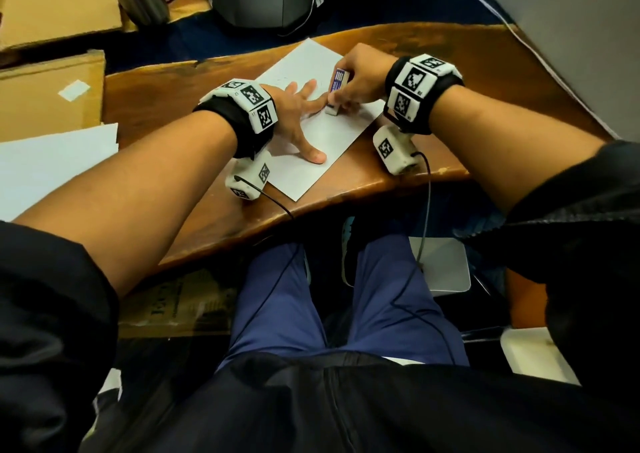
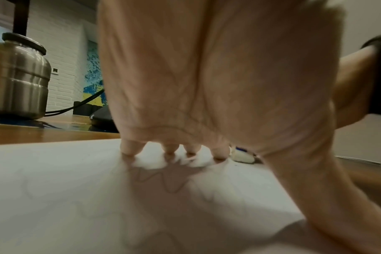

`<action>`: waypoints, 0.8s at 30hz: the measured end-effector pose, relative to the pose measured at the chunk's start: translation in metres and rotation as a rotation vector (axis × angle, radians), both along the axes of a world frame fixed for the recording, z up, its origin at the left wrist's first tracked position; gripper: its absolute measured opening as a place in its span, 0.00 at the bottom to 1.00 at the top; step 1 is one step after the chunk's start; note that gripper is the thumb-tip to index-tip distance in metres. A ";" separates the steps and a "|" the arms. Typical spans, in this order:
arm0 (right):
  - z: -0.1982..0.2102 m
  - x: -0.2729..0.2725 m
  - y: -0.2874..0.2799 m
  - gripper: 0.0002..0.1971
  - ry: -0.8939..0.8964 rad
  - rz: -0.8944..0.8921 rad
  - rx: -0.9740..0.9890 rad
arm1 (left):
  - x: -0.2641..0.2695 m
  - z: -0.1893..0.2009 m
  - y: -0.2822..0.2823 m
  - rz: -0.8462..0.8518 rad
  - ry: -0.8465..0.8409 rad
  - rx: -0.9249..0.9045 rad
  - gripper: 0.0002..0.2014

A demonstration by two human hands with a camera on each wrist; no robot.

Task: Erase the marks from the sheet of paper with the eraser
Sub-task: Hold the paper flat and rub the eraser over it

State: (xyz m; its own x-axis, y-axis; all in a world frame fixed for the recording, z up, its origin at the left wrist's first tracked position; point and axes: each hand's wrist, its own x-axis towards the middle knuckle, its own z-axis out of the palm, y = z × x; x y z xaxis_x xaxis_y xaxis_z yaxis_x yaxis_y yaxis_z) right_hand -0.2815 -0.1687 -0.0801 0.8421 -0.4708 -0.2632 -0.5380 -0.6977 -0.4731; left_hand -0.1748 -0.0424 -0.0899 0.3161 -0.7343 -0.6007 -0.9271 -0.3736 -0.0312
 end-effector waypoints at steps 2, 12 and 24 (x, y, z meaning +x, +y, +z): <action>-0.001 0.001 -0.001 0.13 -0.011 -0.018 -0.003 | -0.001 0.001 0.000 -0.006 -0.014 0.002 0.65; -0.001 -0.004 0.005 0.12 0.036 0.034 0.007 | -0.003 0.002 0.000 0.012 -0.016 0.010 0.63; 0.004 -0.007 0.010 0.13 0.078 0.096 -0.015 | -0.003 0.002 -0.001 0.010 -0.029 0.008 0.62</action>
